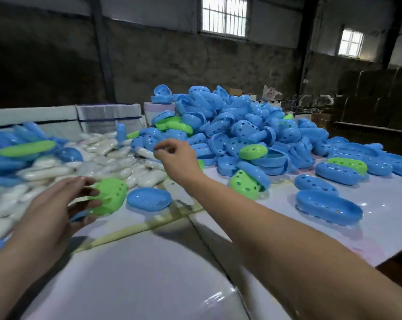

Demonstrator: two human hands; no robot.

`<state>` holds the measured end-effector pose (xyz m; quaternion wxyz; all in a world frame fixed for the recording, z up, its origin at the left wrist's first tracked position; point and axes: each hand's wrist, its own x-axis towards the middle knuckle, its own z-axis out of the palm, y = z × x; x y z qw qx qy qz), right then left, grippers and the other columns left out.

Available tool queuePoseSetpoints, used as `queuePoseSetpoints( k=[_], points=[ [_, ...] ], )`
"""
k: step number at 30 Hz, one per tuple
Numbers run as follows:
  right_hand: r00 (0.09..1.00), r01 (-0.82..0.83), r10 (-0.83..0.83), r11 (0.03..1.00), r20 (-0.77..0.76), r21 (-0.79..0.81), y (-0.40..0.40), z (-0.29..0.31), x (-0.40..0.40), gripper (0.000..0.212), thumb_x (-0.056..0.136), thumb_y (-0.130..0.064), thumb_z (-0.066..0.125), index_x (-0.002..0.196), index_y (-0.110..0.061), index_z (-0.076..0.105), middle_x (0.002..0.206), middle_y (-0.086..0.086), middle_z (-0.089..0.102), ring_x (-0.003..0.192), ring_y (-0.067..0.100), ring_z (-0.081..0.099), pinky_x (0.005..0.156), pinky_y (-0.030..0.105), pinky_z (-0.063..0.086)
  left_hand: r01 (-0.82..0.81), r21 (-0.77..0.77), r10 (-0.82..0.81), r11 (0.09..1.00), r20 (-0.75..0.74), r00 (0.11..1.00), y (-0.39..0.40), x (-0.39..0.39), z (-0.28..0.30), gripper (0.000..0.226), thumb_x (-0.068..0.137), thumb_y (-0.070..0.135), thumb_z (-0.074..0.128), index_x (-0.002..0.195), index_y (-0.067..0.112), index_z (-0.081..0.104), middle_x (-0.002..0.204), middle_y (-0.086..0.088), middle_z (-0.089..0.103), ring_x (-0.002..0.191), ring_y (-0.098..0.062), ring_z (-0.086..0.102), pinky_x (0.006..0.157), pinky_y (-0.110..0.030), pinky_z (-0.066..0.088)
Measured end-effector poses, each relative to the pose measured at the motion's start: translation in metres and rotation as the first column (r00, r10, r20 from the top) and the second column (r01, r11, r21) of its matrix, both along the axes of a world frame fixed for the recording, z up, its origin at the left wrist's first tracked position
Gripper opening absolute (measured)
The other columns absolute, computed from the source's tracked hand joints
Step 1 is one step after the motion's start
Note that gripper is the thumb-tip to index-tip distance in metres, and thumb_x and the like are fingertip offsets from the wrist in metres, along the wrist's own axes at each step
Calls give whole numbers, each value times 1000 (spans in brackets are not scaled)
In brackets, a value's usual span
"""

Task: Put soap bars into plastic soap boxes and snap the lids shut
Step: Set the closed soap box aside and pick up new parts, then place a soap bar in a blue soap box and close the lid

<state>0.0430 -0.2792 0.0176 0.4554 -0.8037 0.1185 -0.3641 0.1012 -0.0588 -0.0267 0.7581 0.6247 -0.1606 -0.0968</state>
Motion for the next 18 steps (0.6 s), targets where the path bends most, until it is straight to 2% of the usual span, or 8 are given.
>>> queuePoseSetpoints(
  k=[2, 4, 6, 9, 13, 16, 18],
  points=[
    [992, -129, 129, 984, 12, 120, 37, -7, 19, 10, 84, -15, 67, 86, -24, 71, 71, -4, 62, 78, 19, 60, 83, 38, 51, 45, -6, -44, 999, 56, 997, 4, -8, 1, 27, 104, 27, 53, 82, 24, 68, 68, 10, 70, 59, -4, 68, 64, -30, 44],
    [971, -238, 229, 948, 64, 212, 64, -16, 30, 13, 85, -12, 67, 82, -24, 70, 72, -1, 63, 76, 18, 59, 80, 39, 51, 17, 7, -17, 1000, 78, 997, 4, -8, 1, 26, 103, 22, 54, 80, 23, 66, 64, 10, 67, 59, -6, 64, 61, -27, 42],
    [954, -295, 270, 926, 133, 234, 78, -29, 33, 18, 85, -9, 66, 79, -26, 69, 73, -1, 65, 74, 15, 59, 76, 38, 49, 14, 7, -14, 1000, 67, 998, 3, -6, 2, 29, 102, 20, 55, 75, 23, 67, 63, 10, 66, 58, -5, 62, 58, -25, 40],
    [938, -340, 317, 921, 143, 190, 83, -47, 34, 16, 84, -13, 65, 81, -28, 70, 80, 5, 69, 74, 9, 59, 78, 35, 50, -40, 46, 36, 998, 90, 995, 2, -5, 4, 38, 100, 18, 59, 65, 26, 71, 62, 9, 65, 58, -5, 61, 53, -22, 41],
    [919, -394, 391, 917, 53, 65, 87, -54, 34, 16, 85, -13, 65, 80, -28, 70, 69, 1, 61, 67, 10, 52, 69, 32, 44, -100, 144, 71, 985, 198, 978, 4, -5, 2, 22, 98, 12, 63, 80, 24, 66, 64, 11, 66, 61, -5, 62, 52, -21, 45],
    [906, -422, 422, 907, 22, 8, 90, -56, 34, 18, 85, -15, 64, 82, -32, 70, 63, -7, 56, 63, 8, 49, 63, 26, 41, -146, 211, 79, 967, 296, 952, 8, -8, 4, 23, 94, 4, 65, 84, 25, 66, 60, 13, 61, 57, -1, 61, 48, -17, 44],
    [900, -436, 436, 900, 12, -13, 89, -57, 33, 19, 86, -16, 63, 83, -33, 69, 58, -13, 51, 60, 6, 46, 59, 22, 38, -188, 235, 98, 954, 348, 932, 12, -8, 8, 24, 91, 0, 64, 87, 24, 66, 62, 11, 60, 59, -4, 59, 47, -15, 42]
  ],
)
